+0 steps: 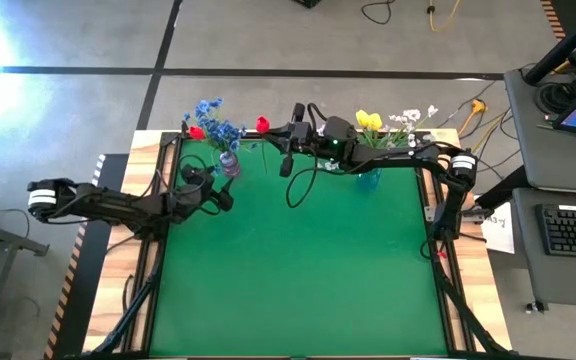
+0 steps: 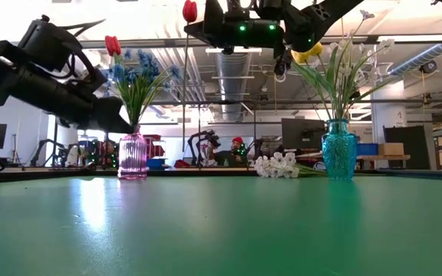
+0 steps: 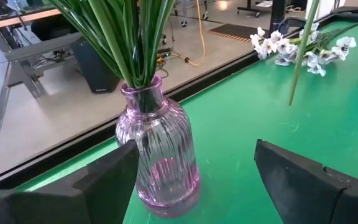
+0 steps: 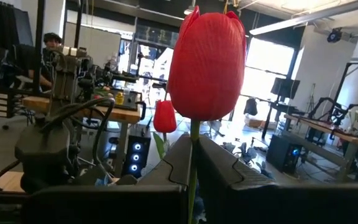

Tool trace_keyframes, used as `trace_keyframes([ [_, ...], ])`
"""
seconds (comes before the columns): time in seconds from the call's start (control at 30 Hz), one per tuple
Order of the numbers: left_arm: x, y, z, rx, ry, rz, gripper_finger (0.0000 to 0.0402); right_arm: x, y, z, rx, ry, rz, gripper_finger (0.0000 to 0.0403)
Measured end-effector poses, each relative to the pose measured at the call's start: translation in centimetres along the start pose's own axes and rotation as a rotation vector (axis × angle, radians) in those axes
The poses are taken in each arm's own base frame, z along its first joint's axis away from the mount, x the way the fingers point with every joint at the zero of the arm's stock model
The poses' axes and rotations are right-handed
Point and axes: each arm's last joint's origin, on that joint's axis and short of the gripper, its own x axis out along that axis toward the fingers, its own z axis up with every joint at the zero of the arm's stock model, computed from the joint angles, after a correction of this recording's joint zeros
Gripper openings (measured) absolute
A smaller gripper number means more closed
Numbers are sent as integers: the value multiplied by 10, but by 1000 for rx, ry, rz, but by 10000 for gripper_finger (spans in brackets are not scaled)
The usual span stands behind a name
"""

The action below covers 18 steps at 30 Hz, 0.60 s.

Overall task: Sort flowers into vase by color
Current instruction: Put the red tulip into the purple vase

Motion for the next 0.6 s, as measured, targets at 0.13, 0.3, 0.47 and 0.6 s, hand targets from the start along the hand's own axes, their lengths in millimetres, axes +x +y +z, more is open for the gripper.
trace_keyframes([
  [0.13, 0, 1, -1, 9, 1, 45, 328, 0, 0, 0, -12, 0, 0, 12],
  [0.3, 0, 4, 1, -27, -20, 126, 356, 0, 0, 0, -20, 0, 0, 12],
  [0.47, 1, 4, -2, -77, 6, 104, 361, 0, 0, 0, -60, 0, 0, 12],
  [0.6, 6, 7, -8, -105, 26, 140, 361, 0, 0, 0, -70, 0, -1, 12],
])
